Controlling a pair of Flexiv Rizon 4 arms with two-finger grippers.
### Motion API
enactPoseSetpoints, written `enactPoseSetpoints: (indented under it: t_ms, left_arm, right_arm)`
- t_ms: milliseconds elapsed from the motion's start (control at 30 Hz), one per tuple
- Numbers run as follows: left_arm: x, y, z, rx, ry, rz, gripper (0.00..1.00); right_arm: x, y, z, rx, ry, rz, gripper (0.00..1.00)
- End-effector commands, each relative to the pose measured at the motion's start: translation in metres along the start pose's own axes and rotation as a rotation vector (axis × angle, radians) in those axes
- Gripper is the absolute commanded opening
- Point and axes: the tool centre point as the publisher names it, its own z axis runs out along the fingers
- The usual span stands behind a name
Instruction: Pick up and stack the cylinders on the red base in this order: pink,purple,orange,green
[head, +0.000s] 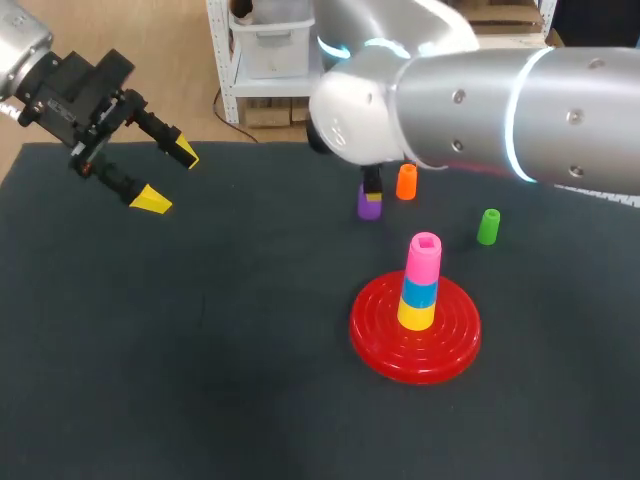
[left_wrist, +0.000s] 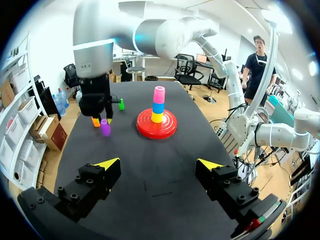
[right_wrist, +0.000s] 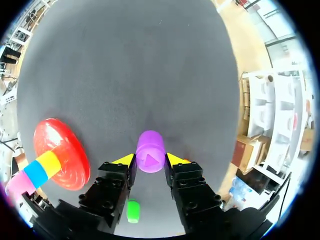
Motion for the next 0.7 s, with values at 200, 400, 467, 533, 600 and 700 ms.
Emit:
enactPoseSetpoints:
  t_ms: [200,400,467,533,600,700]
  left_arm:
    - [0.001,0.002,-0.001,0.005,0.001,0.001,1.00]
    - [0.001,0.002,-0.001,0.005,0.001,0.001,1.00]
    - [0.001,0.002,-0.001,0.005,0.001,0.001,1.00]
    - [0.001,0.002,-0.001,0.005,0.001,0.001,1.00]
    - [0.001,0.002,-0.001,0.005,0.001,0.001,1.00]
    - [0.001,0.002,-0.001,0.005,0.001,0.001,1.00]
  right_arm:
    - [0.034,0.029,-0.101,0.092,-0.052,-0.010,0.00]
    - [0.059,0.073,-0.145,0.136,-0.063,-0.047,0.00]
    - [0.066,0.088,-0.158,0.139,-0.071,-0.047,0.00]
    - [0.071,0.104,-0.171,0.153,-0.079,-0.054,0.00]
    - [0.075,0.119,-0.181,0.157,-0.084,-0.063,0.00]
    - [0.081,0.146,-0.190,0.169,-0.094,-0.076,0.00]
